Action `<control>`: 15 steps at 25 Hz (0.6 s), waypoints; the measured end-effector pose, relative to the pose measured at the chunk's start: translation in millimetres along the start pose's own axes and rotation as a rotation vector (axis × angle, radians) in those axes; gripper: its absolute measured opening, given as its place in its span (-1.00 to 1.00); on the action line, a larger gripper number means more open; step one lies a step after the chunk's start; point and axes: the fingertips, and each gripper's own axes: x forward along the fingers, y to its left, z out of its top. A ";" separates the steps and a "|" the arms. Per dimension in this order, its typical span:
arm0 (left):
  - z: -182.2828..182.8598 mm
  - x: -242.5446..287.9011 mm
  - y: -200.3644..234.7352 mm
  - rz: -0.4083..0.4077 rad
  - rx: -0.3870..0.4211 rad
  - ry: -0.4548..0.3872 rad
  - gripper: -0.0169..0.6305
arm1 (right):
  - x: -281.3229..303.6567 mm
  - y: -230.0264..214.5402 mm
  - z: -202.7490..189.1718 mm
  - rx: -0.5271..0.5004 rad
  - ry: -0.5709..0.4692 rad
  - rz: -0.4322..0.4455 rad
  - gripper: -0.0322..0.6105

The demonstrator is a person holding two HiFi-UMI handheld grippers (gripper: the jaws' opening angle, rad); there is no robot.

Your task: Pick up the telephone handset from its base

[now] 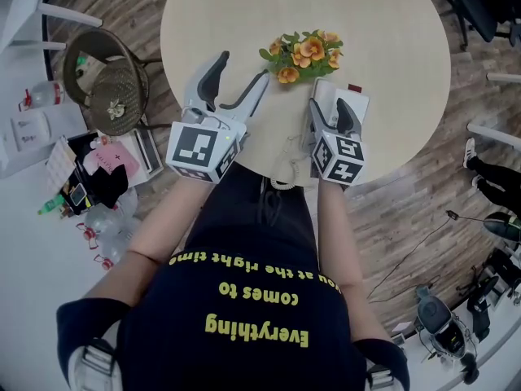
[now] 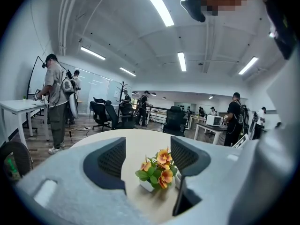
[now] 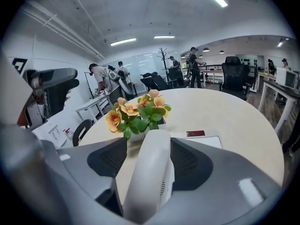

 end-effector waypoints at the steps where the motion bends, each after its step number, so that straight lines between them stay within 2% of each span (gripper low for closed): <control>1: -0.6 -0.3 1.0 0.001 0.000 0.002 -0.03 | 2.1 -1.0 -3.5 -0.003 0.008 -0.008 0.04; 6: -5.4 -0.3 5.0 0.005 -0.003 0.014 -0.03 | 12.4 -5.2 -17.7 -0.001 0.041 -0.033 0.05; 15: -4.1 6.2 2.1 -0.011 0.006 0.018 -0.03 | 21.5 -4.4 -29.9 -0.065 0.083 -0.084 0.04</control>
